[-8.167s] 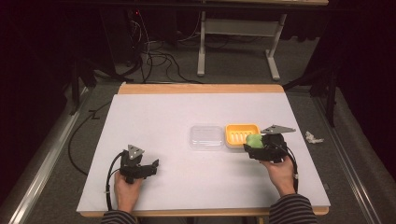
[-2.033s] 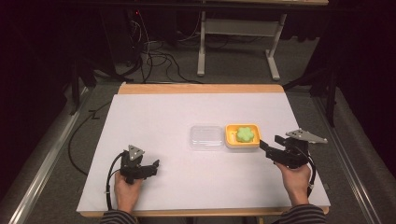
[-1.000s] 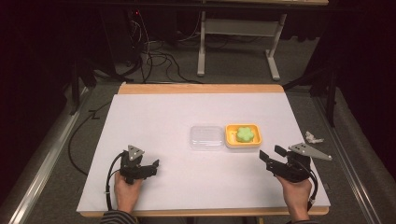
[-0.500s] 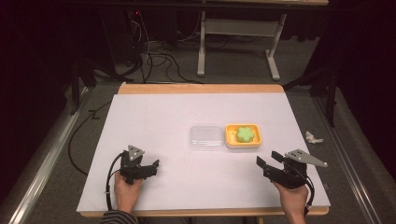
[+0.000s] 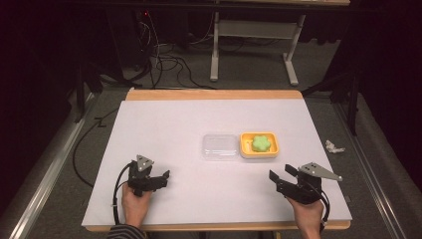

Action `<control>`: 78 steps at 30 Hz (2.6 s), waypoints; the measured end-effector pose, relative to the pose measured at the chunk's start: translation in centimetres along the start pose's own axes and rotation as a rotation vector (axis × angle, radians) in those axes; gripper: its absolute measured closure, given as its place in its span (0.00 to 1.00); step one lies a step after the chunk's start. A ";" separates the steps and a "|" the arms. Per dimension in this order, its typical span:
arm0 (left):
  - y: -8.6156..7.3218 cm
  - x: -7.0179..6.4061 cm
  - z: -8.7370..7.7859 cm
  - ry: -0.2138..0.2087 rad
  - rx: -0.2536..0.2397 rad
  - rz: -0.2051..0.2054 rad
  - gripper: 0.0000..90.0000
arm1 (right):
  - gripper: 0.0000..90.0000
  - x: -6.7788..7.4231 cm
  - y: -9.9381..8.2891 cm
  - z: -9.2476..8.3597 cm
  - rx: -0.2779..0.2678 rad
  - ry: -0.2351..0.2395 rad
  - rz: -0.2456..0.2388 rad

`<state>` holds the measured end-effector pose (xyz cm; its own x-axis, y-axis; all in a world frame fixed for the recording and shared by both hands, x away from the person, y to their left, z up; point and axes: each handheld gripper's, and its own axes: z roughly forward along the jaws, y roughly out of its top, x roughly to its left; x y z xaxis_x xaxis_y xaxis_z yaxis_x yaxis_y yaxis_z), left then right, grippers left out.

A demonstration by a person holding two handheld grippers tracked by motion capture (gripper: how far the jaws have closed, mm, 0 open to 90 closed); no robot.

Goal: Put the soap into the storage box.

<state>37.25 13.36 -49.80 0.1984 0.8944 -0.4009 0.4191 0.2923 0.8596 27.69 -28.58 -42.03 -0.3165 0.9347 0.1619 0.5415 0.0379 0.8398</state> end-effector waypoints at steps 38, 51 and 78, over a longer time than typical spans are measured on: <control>0.0 0.0 0.0 -0.001 0.003 -0.002 0.18 | 0.38 0.7 -1.5 3.1 0.079 -0.029 -0.034; 0.0 0.0 0.0 -0.001 0.004 -0.005 0.18 | 0.38 0.5 -1.8 4.6 0.096 -0.047 -0.051; 0.0 0.0 0.0 0.000 0.004 -0.005 0.18 | 0.37 0.8 -3.1 6.5 0.077 -0.041 -0.074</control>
<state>37.26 13.36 -49.78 0.1964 0.8927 -0.4056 0.4240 0.2956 0.8561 30.82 -25.64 -47.85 -0.3268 0.9418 0.0788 0.5770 0.1328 0.8059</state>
